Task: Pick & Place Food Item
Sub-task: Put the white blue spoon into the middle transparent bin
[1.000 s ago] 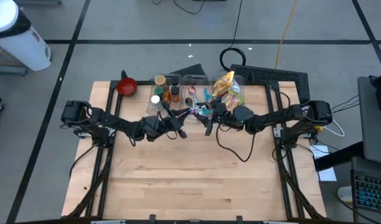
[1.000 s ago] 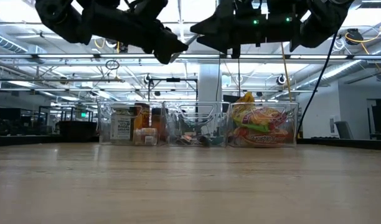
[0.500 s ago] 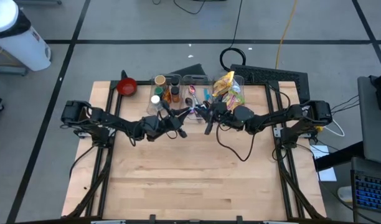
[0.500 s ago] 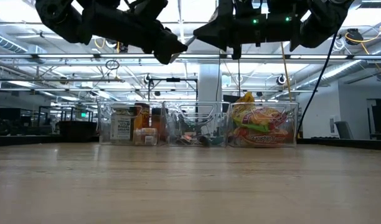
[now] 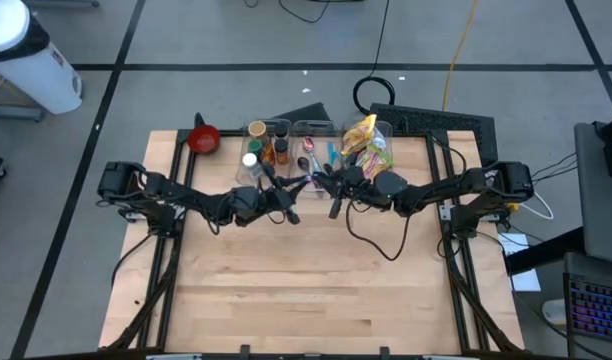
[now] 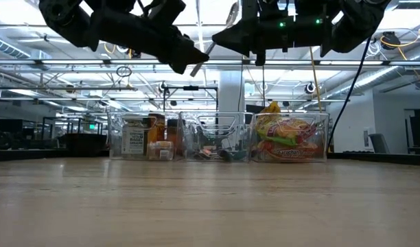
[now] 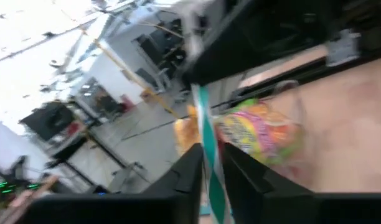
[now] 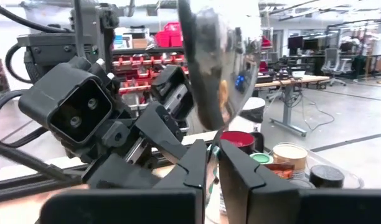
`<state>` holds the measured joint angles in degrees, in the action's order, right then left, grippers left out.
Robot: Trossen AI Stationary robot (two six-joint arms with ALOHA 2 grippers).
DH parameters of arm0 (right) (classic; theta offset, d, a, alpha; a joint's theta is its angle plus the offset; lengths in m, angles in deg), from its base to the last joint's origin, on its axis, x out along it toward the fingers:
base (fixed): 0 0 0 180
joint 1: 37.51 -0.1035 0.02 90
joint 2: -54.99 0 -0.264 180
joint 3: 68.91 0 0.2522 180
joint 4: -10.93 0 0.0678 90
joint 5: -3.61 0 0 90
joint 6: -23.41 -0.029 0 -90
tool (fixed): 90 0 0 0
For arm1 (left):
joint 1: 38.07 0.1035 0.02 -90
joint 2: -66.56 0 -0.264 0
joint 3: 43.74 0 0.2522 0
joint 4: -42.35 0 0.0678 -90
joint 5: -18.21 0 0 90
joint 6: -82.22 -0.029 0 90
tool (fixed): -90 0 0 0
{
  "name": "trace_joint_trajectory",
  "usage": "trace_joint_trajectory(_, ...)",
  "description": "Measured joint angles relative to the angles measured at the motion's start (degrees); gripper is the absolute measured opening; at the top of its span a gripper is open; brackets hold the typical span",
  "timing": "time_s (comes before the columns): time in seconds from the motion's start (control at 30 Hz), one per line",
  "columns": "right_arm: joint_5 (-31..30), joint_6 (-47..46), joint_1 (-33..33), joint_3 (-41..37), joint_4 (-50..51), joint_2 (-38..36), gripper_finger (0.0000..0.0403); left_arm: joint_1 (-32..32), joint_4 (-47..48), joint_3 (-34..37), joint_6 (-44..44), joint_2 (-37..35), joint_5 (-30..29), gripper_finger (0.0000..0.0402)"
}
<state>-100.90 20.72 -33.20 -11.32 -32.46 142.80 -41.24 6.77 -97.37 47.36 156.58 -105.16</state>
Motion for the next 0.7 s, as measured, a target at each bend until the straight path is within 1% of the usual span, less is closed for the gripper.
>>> trace_joint_trajectory(0.23, 0.37, 0.68, -0.04, 0.00, 0.32, 0.01, 0.0011, -1.36, 1.43, -0.03, 5.48, 0.04, 0.69, 0.0192)
trace_joint_trajectory(0.37, 0.14, 1.79, -0.01, -0.25, 0.30, -0.01, 0.0011, -1.66, 2.68, -0.03, 9.67, -0.18, 4.46, 0.0253)
trace_joint_trajectory(0.47, 0.23, 1.87, 0.05, -0.62, -0.02, -0.06, 0.0011, -2.07, 4.42, -0.03, 12.22, -1.17, 8.30, 0.0281)
trace_joint_trajectory(0.53, 0.20, 1.99, 0.25, -0.70, 0.12, -0.08, 0.0010, -2.44, 6.76, -0.03, 13.01, -2.81, 8.66, 0.0293)
trace_joint_trajectory(0.57, -0.96, 2.15, 0.47, -0.72, 0.47, -0.08, 0.0010, -2.71, 8.04, -0.03, 13.10, -4.06, 8.90, 0.0296)
trace_joint_trajectory(0.63, -2.00, 2.10, 0.94, -0.74, 0.73, -0.02, 0.0010, -3.15, 11.72, -0.06, 13.88, -6.84, 8.56, 0.0301)
trace_joint_trajectory(0.7, -1.63, 2.02, 1.33, -0.74, 0.74, -0.04, 0.0010, -3.46, 16.10, -0.03, 15.82, -10.26, 8.49, 0.0302)
